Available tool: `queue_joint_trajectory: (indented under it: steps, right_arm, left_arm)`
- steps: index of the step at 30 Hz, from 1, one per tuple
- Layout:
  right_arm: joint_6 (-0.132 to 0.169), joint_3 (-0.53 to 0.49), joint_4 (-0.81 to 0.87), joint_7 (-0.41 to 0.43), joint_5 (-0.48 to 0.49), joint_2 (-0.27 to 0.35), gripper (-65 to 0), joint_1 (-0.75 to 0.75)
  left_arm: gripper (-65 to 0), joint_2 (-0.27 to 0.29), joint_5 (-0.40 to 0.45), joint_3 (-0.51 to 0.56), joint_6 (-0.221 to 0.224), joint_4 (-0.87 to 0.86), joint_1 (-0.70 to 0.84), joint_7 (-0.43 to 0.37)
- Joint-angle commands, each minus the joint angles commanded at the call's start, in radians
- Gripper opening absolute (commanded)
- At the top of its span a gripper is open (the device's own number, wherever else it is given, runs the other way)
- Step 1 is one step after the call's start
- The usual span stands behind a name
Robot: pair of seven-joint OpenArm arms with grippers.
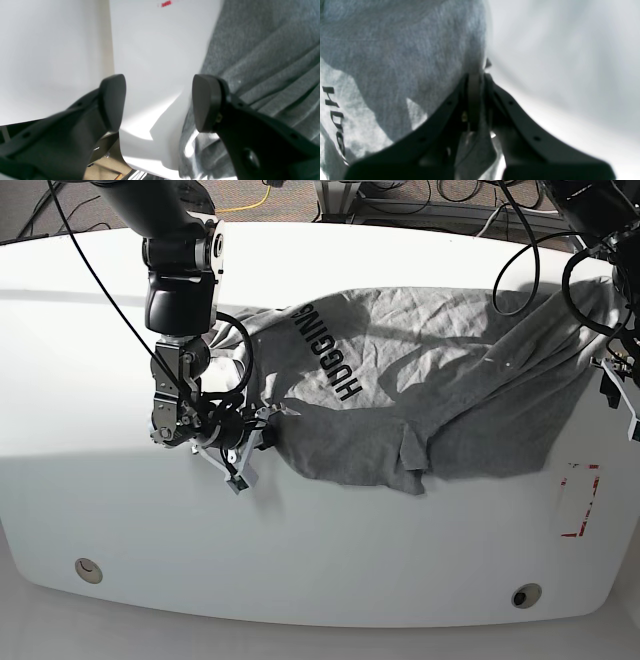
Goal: Layout the t-shirt on the table in an organized manner, then fold the t-shirt properly
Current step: 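Move the right gripper to the shirt's hem and grasp it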
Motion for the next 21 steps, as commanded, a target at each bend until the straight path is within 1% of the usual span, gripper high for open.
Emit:
queue_joint_trajectory:
  steps: [3,4,6,8,10,11,13,14,18,21]
  right_arm:
    - [0.000,0.000,0.023,0.000,-0.002,-0.002,-64.0,-0.002]
    - [0.000,0.000,0.029,0.000,-0.002,-0.003,-62.8,-0.002]
    - [0.000,0.000,0.029,0.000,-0.002,-0.003,-56.9,0.000]
    - [0.000,0.000,0.029,0.002,-0.003,-0.003,-47.1,0.002]
    - [0.000,0.000,0.028,0.006,-0.003,-0.005,-35.2,0.003]
    - [0.000,0.000,0.026,0.009,-0.003,-0.005,-27.3,0.003]
    - [0.000,0.000,0.023,0.025,-0.003,-0.005,-19.5,0.006]
    - [0.000,0.000,0.021,0.035,-0.003,-0.006,-16.6,0.011]
    - [0.000,0.000,-0.021,0.058,-0.003,-0.006,-15.7,0.034]
    - [0.000,0.000,-0.101,0.089,0.003,-0.006,-15.2,0.074]
  left_arm:
    - [-25.8,0.000,-0.002,0.000,0.000,-0.026,0.000,-0.002]
    - [-25.8,0.000,-0.002,0.000,0.000,-0.029,0.000,-0.012]
    - [-25.8,0.000,-0.002,0.000,0.000,-0.029,0.002,-0.041]
    - [-25.8,0.000,0.000,0.000,0.000,-0.031,0.006,-0.071]
    - [-25.8,0.000,0.000,0.000,0.000,-0.032,0.008,-0.083]
    - [-25.8,0.000,0.000,0.000,0.000,-0.032,0.008,-0.087]
    - [-25.8,0.000,0.000,0.000,0.000,-0.032,0.008,-0.087]
    - [-25.8,0.000,0.000,0.000,0.000,-0.032,0.008,-0.087]
    - [-25.8,0.000,0.000,0.000,0.000,-0.032,0.003,-0.087]
    - [-25.8,0.000,0.000,0.000,0.000,-0.032,0.003,-0.087]
